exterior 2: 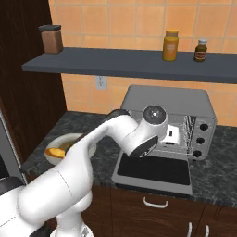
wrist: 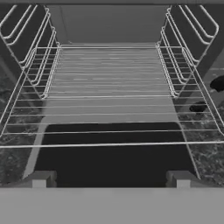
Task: Pick up the kebab skewer and baguette bread, and place them inside the toaster oven. Close the toaster oven door and start by setting the timer.
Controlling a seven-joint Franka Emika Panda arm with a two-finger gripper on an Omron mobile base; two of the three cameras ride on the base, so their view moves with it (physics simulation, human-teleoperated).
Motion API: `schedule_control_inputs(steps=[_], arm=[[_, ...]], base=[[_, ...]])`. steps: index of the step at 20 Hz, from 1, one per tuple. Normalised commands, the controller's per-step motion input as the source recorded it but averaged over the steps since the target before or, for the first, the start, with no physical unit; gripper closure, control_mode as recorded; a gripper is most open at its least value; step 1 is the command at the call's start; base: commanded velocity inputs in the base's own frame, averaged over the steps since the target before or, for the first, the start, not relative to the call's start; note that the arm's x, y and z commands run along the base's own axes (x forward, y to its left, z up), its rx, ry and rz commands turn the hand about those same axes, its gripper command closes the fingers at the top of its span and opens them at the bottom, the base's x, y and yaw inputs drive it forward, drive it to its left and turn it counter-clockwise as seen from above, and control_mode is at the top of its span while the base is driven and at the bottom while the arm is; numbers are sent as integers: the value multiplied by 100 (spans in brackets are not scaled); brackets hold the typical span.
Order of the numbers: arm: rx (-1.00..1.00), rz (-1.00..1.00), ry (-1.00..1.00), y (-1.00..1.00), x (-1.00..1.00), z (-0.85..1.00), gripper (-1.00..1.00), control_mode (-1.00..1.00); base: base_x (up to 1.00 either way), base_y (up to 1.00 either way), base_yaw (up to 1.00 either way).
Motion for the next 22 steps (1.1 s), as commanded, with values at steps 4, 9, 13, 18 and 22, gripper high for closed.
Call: schedule_control_inputs(steps=[4,9,13,18,22], arm=[[0,20,29,98,-35,17,-100,-100],[0,30,27,98,-43,5,-100,-100],[0,47,13,100,-22,-7,-100,-100],[0,31,11,87,-5,-11,-100,-100],[0,-21,4,67,24,-1,-100,-100]], base=[[0,0,0],[0,0,0],[0,0,0],[0,0,0],[0,0,0]])
